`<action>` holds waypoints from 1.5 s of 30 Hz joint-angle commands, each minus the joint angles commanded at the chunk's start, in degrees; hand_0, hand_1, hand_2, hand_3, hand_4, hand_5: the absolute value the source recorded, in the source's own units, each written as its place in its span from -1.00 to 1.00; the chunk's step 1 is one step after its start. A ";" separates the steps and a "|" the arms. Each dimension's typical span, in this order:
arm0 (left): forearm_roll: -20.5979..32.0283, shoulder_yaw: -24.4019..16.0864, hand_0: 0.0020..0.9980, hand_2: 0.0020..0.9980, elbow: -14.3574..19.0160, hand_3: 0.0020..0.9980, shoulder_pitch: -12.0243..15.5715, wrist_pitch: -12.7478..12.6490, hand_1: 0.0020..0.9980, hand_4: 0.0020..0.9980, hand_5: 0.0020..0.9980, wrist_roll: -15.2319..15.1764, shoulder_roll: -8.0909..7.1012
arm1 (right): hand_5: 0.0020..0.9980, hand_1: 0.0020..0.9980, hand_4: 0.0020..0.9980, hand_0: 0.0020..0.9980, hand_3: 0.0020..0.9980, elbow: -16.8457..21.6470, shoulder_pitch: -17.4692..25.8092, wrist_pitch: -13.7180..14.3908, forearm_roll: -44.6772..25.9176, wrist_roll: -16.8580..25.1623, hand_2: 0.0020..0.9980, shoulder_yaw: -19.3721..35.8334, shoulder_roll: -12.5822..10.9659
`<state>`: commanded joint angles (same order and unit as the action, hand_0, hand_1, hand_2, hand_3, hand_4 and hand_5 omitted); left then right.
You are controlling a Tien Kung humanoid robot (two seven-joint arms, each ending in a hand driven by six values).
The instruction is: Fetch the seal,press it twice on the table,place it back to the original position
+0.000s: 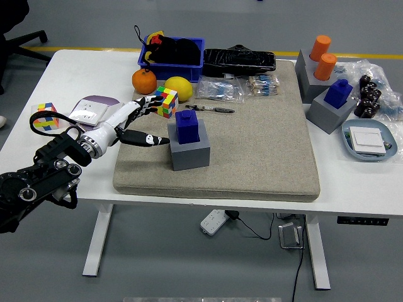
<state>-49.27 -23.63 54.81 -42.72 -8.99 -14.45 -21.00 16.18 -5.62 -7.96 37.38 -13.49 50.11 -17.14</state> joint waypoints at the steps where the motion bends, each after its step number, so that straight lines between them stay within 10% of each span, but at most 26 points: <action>1: 0.06 -0.04 0.86 0.88 -0.05 0.91 0.02 -0.01 0.85 1.00 -0.75 -0.01 0.20 | 0.14 0.55 0.59 0.71 0.48 0.01 -0.01 0.00 -0.01 0.00 0.44 -0.02 0.00; 23: -0.93 -1.49 0.85 0.79 -2.07 0.83 -0.01 -1.29 0.83 0.89 -1.00 -0.18 7.17 | 0.14 0.55 0.59 0.71 0.48 0.00 -0.19 -0.10 -0.30 -0.05 0.44 -0.67 0.12; 45: -0.76 -0.61 0.74 0.37 -3.67 0.77 -0.15 -2.88 0.46 0.68 -1.00 -0.69 8.21 | 0.14 0.55 0.59 0.71 0.48 0.05 -0.28 -0.07 -0.44 0.06 0.44 -0.82 0.17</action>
<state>-50.02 -24.24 51.14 -42.86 -11.87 -15.14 -12.78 16.23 -5.90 -8.03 36.93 -13.42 49.29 -16.97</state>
